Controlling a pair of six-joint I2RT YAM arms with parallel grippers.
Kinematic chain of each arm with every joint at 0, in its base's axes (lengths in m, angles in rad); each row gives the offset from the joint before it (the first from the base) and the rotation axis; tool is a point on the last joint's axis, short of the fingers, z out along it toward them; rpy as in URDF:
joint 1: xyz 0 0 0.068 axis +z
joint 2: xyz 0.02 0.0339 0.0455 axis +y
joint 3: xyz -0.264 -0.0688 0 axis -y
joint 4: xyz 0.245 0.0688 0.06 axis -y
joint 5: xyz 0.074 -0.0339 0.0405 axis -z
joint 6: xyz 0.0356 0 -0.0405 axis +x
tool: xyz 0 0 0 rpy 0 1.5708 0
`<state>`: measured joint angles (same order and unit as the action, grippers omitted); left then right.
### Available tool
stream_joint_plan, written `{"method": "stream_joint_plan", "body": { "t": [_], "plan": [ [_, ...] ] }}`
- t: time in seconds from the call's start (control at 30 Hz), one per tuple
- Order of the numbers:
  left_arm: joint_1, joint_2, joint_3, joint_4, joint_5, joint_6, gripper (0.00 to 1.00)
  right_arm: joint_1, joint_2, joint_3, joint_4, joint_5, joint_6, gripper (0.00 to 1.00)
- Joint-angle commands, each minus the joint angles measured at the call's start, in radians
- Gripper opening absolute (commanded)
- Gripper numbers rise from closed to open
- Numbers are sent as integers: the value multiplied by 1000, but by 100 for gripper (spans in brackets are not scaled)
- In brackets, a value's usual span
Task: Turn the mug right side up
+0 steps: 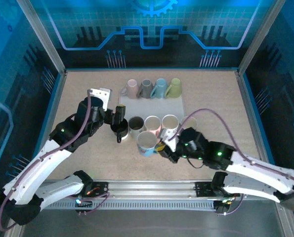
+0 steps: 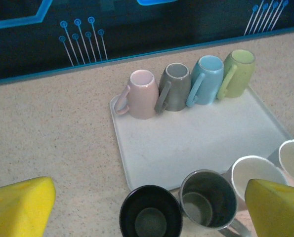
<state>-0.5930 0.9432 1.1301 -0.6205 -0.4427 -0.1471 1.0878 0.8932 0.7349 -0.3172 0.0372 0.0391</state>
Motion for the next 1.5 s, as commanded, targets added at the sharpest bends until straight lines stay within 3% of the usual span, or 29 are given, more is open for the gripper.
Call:
{"method": "stream_joint_plan", "body": {
  "t": [0.0,0.3,0.57,1.47],
  "plan": [
    [5,-64,-32,61,-31,-110,99,39,86,-47,335,59,-94,0],
    [4,-211,-218,239,-63,-110,99,75,400,-106,764,53,-78,0],
    [4,-205,-242,262,-12,-158,99,80,577,-69,881,65,-52,0],
    [4,-176,-242,255,-15,-171,99,93,739,38,794,-54,-79,1]
  ]
}}
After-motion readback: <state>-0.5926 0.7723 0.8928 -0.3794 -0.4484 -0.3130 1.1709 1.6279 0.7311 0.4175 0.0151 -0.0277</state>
